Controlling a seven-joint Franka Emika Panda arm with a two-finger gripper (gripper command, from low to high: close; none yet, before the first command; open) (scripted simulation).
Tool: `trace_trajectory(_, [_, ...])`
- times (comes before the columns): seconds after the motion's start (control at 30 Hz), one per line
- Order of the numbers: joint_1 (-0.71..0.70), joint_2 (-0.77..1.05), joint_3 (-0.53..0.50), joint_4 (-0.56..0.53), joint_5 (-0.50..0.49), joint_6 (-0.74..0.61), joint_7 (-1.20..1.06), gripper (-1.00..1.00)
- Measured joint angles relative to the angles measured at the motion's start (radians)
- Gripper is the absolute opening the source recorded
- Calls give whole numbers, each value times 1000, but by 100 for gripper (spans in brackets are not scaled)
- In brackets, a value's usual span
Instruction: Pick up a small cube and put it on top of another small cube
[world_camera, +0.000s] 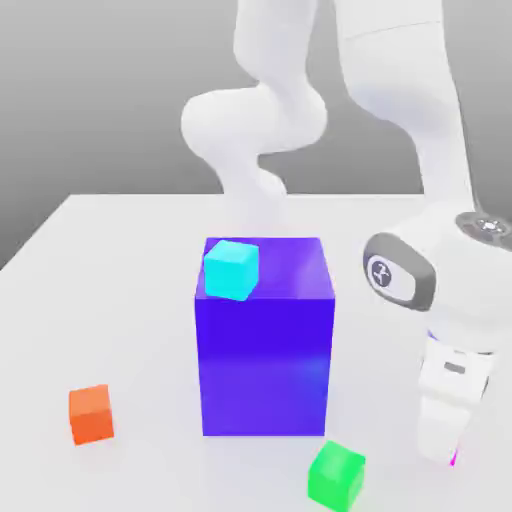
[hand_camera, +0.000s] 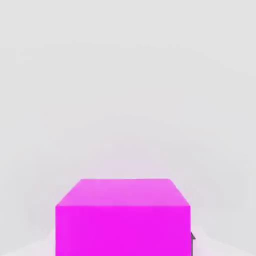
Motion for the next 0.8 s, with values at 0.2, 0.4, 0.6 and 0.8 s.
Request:
trace_trajectory(0.2, [-40, -162, 33, -31, 88, -128, -3, -100])
trace_trajectory(0.4, [-64, -204, -31, -25, 151, -173, 202, -100])
trace_trajectory(0.6, [-88, -240, -103, -16, 184, -215, 436, -100])
trace_trajectory(0.8, [-117, -274, -175, -8, 192, -257, 687, -100])
